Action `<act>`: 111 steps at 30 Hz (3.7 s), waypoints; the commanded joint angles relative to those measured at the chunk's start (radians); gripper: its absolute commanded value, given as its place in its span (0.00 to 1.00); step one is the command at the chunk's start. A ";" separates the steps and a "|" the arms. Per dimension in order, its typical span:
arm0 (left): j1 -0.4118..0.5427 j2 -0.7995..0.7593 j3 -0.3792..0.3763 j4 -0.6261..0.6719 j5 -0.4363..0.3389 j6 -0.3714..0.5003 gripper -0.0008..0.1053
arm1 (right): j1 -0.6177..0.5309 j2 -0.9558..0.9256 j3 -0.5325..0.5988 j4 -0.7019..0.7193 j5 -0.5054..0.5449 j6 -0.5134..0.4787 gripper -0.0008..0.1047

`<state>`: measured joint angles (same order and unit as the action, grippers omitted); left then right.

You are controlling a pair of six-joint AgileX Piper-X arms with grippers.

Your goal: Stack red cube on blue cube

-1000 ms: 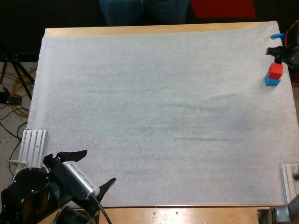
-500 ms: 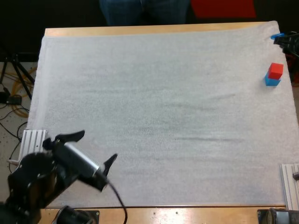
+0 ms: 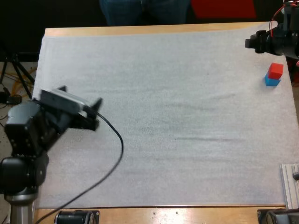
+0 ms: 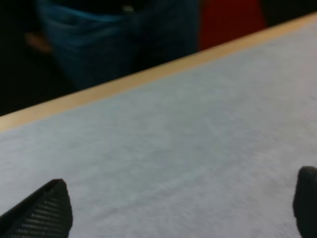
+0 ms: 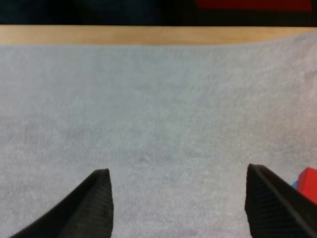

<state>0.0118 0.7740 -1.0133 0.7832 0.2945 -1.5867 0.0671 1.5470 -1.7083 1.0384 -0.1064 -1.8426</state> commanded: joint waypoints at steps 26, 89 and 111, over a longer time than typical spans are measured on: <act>0.068 -0.042 -0.045 -0.078 0.023 0.017 0.83 | -0.163 -0.508 0.479 -0.228 -0.016 -0.075 0.54; -0.031 -0.928 0.206 0.278 -0.091 -0.080 0.83 | -0.018 -1.600 0.957 -0.131 -0.011 -0.031 0.54; -0.031 -0.924 0.497 0.173 -0.166 -0.098 0.83 | -0.018 -1.598 1.193 -0.029 -0.086 -0.034 0.54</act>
<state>-0.0205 -0.0157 -0.5160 0.9643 0.1396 -1.6719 0.0501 -0.0140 -0.5127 1.0111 -0.1813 -1.8638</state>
